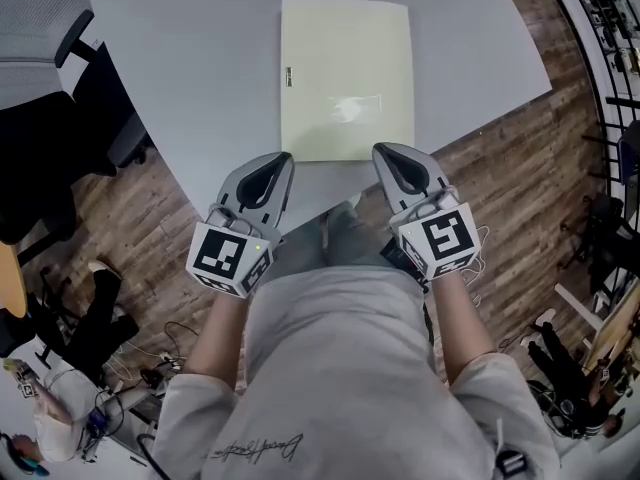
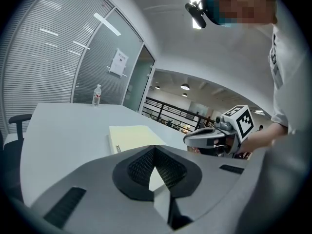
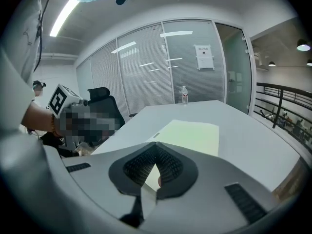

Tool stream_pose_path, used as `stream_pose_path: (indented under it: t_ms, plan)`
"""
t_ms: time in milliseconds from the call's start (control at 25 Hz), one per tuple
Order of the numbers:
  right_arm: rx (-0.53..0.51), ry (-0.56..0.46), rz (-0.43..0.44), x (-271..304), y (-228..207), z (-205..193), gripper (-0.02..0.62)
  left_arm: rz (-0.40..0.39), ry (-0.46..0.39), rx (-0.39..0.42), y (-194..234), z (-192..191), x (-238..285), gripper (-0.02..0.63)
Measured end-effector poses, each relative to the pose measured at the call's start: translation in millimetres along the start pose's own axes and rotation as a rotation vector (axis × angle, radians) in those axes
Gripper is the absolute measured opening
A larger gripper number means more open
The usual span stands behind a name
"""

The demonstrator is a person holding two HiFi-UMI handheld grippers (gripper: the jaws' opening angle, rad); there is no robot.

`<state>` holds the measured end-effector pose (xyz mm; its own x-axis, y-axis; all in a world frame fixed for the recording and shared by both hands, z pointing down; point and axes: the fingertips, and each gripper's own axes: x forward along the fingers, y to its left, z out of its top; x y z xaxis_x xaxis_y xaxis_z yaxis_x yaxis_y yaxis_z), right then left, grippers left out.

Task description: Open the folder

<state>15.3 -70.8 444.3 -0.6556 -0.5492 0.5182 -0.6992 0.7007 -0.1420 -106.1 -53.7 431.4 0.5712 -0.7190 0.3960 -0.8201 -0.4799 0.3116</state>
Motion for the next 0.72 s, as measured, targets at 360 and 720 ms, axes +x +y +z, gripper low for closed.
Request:
stream_pose_path:
  t_ms: [360,720]
  plan:
    - [-0.128,0.093,0.018,23,14,-15,0.03,0.016,0.027,-0.011,11,-17,4,0.009]
    - [-0.384,0.231,0.055,49,35,-49,0.168,0.029,0.061,-0.045,11,-39,5,0.009]
